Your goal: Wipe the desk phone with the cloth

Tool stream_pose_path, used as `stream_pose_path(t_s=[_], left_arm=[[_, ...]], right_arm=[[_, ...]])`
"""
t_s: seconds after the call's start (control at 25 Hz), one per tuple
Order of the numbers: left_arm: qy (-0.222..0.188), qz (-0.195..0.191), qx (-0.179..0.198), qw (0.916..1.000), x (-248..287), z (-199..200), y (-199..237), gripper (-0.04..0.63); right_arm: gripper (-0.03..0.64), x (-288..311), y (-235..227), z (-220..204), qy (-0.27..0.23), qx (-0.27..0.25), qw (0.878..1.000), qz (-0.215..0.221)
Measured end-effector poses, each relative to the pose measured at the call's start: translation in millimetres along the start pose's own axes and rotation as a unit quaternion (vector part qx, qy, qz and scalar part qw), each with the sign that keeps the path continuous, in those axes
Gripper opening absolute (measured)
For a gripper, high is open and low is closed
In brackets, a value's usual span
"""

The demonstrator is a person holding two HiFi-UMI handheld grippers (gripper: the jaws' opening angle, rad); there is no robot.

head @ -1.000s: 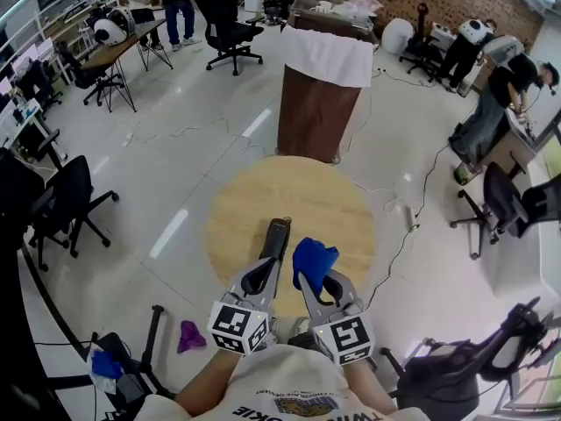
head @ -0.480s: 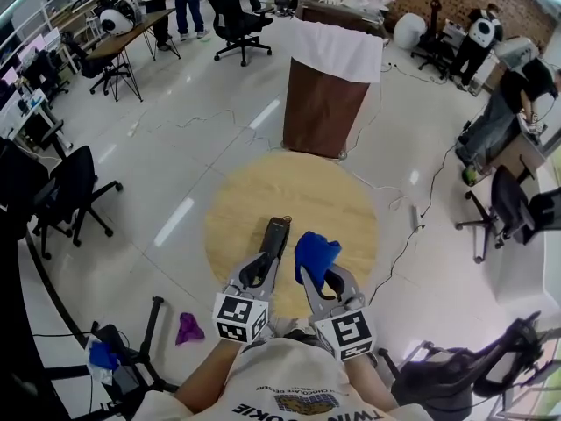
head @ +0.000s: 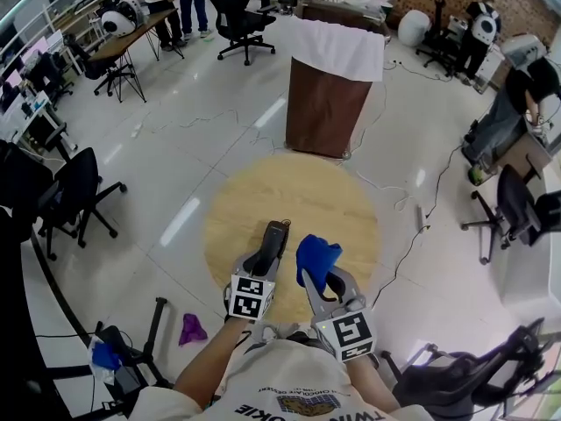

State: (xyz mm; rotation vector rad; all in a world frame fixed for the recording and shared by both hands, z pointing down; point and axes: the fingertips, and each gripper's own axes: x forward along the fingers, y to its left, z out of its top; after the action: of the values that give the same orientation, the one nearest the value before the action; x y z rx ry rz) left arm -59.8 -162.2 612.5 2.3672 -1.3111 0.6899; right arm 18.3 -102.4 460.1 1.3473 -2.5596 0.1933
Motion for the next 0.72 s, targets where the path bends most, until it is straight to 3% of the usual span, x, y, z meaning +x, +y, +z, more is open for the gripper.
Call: stream_pose_path(t_s=[0.24,0.72], left_arm=[[0.075,0.015,0.045,0.9961,29,-18,7,0.192],[0.157,0.041,0.057,0.9851,58,-41,17,0.233]], right_arm=[[0.061,3,-8,-6,-0.002,0.009,1.0,0.001],[0.061,9,-28,-13,0.0,0.02,1.0,0.004]])
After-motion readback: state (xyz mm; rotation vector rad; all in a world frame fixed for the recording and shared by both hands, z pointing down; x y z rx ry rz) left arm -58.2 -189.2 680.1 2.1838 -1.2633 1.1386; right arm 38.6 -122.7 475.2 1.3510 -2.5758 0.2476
